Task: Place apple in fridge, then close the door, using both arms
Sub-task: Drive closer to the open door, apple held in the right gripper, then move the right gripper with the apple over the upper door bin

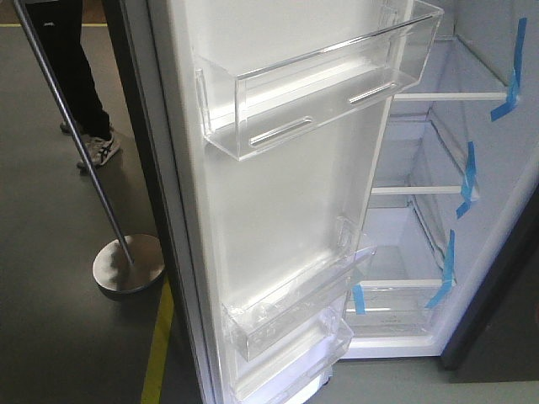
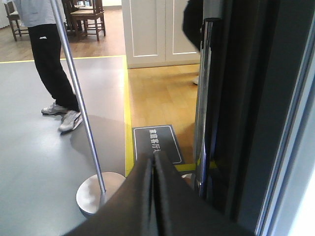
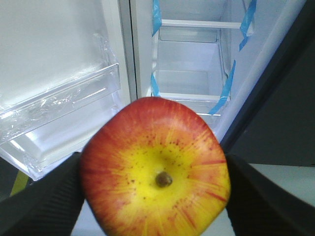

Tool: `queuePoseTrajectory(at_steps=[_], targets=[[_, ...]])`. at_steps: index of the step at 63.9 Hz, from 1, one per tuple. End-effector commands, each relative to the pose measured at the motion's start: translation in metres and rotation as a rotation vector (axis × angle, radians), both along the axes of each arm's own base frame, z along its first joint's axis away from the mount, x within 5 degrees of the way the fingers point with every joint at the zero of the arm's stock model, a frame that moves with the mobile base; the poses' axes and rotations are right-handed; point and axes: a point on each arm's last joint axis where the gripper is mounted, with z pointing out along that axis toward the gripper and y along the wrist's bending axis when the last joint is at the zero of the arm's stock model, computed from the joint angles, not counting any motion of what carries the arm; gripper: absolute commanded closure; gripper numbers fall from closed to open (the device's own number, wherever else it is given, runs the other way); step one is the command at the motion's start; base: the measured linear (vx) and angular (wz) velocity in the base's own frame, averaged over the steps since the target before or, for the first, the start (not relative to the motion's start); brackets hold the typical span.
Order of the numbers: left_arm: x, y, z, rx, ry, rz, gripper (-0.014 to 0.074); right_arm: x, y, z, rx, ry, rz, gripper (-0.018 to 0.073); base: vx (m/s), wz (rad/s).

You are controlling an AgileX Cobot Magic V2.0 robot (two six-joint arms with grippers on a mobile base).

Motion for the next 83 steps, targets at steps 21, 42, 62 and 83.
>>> queuePoseTrajectory(at_steps=[21, 42, 62, 83], targets=[[0.001, -0.001, 0.0, -0.022, -0.061, -0.005, 0.0601, 0.004, 0.0, 0.015, 0.0, -0.108, -0.005, 0.0361, 0.0, 0.0], [0.001, -0.001, 0.0, -0.022, -0.061, -0.005, 0.0601, 0.012, 0.001, 0.042, 0.01, -0.245, 0.005, 0.0361, 0.0, 0.0], [0.001, -0.001, 0.0, -0.022, -0.061, -0.005, 0.0601, 0.072, 0.017, 0.147, 0.024, -0.379, 0.203, 0.0353, 0.0, 0.0], [0.001, -0.001, 0.0, -0.022, -0.061, -0.005, 0.0601, 0.159, 0.034, 0.234, 0.104, -0.422, 0.399, 0.0335, 0.0, 0.0]])
